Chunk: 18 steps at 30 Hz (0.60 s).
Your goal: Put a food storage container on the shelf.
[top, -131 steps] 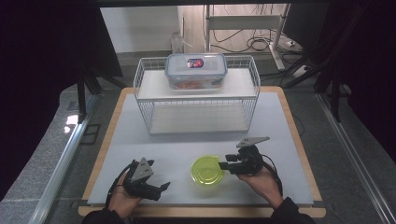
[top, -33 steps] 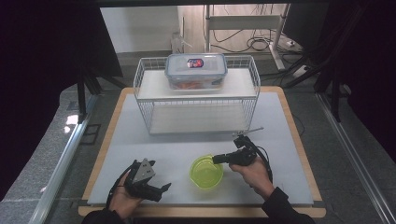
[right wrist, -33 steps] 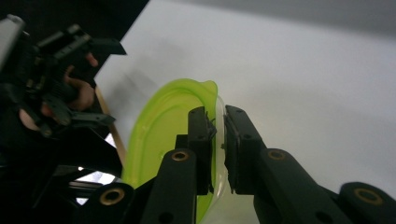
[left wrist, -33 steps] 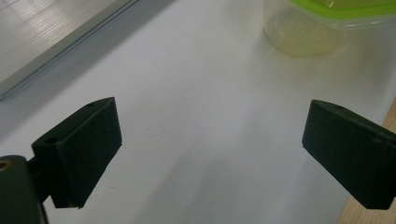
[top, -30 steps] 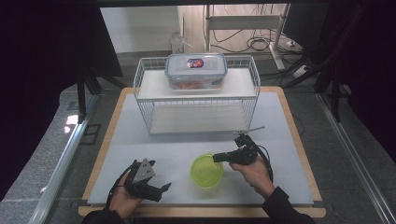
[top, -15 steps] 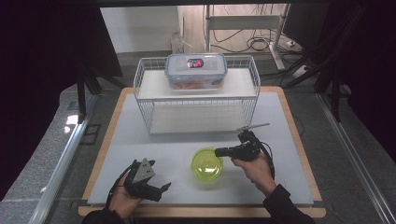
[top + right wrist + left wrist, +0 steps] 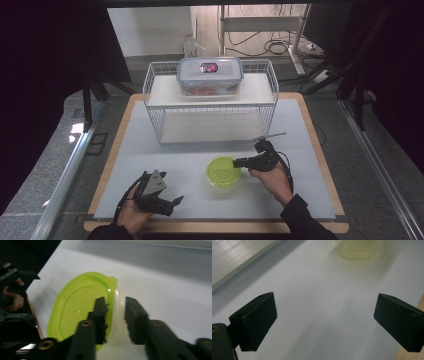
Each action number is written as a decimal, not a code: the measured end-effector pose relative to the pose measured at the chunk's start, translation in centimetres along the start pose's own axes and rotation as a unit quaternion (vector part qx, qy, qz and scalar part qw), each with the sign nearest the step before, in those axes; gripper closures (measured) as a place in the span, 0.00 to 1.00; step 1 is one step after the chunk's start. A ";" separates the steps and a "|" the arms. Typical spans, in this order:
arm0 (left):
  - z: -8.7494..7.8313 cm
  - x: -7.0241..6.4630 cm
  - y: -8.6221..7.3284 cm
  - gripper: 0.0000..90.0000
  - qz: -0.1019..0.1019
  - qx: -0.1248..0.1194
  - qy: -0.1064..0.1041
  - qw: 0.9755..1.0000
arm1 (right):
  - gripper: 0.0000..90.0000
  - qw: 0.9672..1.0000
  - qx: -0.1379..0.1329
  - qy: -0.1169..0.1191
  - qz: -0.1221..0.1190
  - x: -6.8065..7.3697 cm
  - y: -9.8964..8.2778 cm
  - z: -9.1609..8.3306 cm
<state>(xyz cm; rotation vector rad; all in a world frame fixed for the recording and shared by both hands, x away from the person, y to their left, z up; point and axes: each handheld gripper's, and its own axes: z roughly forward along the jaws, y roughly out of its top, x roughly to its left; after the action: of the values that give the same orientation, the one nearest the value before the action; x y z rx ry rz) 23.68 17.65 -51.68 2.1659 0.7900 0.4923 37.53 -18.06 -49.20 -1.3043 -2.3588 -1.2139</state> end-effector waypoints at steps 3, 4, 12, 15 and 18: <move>0.0 0.0 0.0 0.05 0.001 0.001 0.000 1.000 | 0.69 1.000 0.000 0.002 0.009 -0.3 0.0 0.1; 0.0 0.0 0.0 0.05 0.001 0.001 0.000 1.000 | 0.69 1.000 -0.001 0.006 0.013 -0.5 0.0 0.1; 0.0 0.0 0.0 0.05 0.002 0.001 0.000 1.000 | 0.90 0.998 0.008 0.057 0.019 -0.8 0.3 0.6; 0.0 0.0 0.0 0.05 0.001 0.000 0.000 1.000 | 0.91 0.997 0.010 0.066 0.032 -0.8 0.4 0.5; 0.0 0.0 0.0 0.05 0.000 0.000 0.000 1.000 | 0.91 0.996 0.005 0.079 0.041 -0.7 0.3 0.2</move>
<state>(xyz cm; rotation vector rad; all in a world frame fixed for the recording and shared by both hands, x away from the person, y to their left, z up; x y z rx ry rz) 23.69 17.65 -51.70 2.1665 0.7892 0.4932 38.18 -18.27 -49.52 -1.2394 -2.1790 -1.2301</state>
